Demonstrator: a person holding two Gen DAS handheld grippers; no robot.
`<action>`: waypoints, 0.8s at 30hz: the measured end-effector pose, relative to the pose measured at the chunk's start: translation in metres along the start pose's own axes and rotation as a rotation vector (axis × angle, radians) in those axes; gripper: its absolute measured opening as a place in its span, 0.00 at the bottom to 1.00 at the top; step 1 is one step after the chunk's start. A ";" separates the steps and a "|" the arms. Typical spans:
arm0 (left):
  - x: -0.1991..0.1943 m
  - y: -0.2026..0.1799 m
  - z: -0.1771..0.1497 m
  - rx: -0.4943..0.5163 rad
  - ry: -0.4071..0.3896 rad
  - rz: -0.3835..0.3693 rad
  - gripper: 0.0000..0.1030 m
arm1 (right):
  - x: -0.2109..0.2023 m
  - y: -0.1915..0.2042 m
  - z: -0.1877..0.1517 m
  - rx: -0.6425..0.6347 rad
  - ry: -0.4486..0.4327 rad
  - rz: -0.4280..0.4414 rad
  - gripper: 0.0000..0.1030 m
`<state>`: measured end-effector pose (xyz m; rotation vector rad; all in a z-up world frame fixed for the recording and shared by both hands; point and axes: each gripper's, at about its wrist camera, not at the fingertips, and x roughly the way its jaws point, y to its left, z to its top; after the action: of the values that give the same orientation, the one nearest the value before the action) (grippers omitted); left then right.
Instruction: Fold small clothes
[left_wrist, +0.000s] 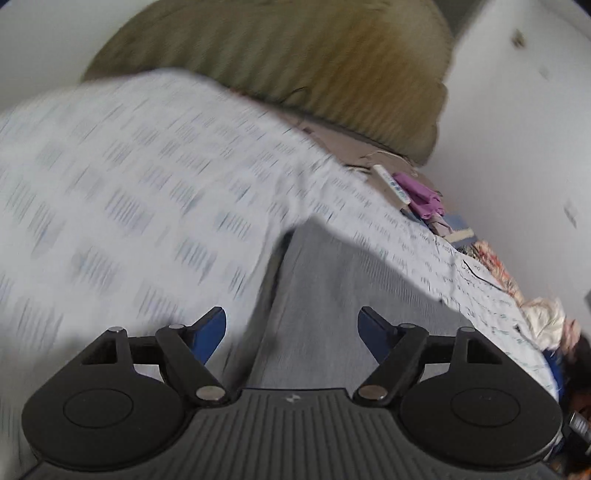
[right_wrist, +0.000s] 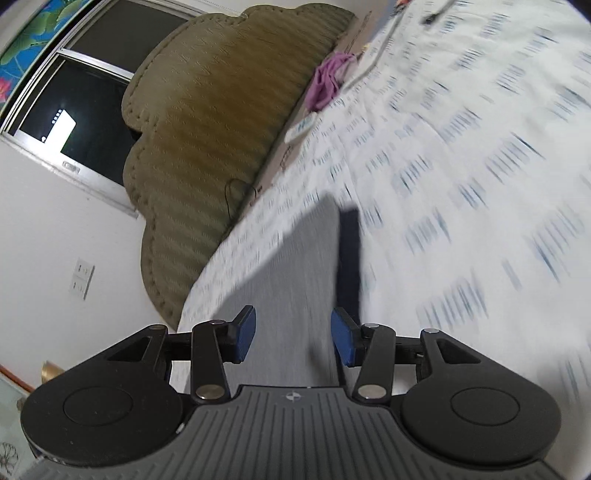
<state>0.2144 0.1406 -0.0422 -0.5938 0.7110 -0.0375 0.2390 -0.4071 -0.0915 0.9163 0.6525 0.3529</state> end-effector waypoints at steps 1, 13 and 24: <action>-0.008 0.007 -0.012 -0.028 0.007 -0.004 0.76 | -0.013 -0.005 -0.014 0.028 0.006 0.006 0.45; 0.017 0.024 -0.047 -0.261 0.019 -0.134 0.80 | 0.022 -0.006 -0.062 0.104 0.078 -0.010 0.44; 0.028 0.008 -0.051 -0.288 0.036 -0.160 0.77 | 0.056 0.001 -0.062 0.187 0.016 0.029 0.45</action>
<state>0.2029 0.1155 -0.0939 -0.9273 0.7075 -0.0959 0.2408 -0.3378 -0.1382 1.1030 0.6954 0.3287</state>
